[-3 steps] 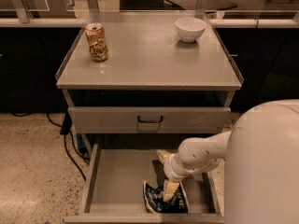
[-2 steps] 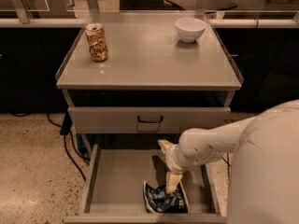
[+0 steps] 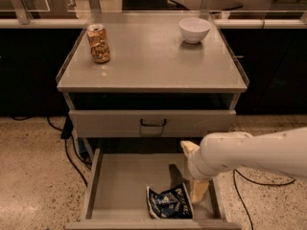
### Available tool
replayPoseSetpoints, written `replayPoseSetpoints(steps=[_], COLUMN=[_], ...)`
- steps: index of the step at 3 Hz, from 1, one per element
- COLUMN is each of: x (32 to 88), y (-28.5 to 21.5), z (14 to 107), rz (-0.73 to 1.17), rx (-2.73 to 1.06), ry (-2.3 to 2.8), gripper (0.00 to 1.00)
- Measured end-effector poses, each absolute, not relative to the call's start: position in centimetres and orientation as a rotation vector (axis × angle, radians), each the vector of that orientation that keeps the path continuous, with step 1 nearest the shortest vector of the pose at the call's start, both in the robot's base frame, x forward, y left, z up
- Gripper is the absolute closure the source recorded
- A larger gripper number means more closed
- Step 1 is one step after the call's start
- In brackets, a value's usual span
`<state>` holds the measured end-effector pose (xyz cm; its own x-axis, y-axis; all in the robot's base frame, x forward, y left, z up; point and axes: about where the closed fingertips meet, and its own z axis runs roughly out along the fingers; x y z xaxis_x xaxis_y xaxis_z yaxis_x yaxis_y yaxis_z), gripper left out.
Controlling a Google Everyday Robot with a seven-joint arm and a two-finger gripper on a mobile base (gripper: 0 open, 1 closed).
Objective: Place blue chip bag into middle drawer
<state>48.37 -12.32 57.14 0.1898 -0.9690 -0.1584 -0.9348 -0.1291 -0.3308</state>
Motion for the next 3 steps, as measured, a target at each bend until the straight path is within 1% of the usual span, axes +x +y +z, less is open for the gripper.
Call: replayPoseSetpoints(steps=[1, 2, 3], x=[46.6, 44.3, 41.0], y=[-20.6, -25.8, -28.2], z=[63.2, 66.6, 69.3], rz=[-0.267, -0.396, -0.574], rx=[-1.938, -1.850, -1.859], ry=[1.954, 2.050, 2.088], gripper=[0.00, 0.00, 0.00])
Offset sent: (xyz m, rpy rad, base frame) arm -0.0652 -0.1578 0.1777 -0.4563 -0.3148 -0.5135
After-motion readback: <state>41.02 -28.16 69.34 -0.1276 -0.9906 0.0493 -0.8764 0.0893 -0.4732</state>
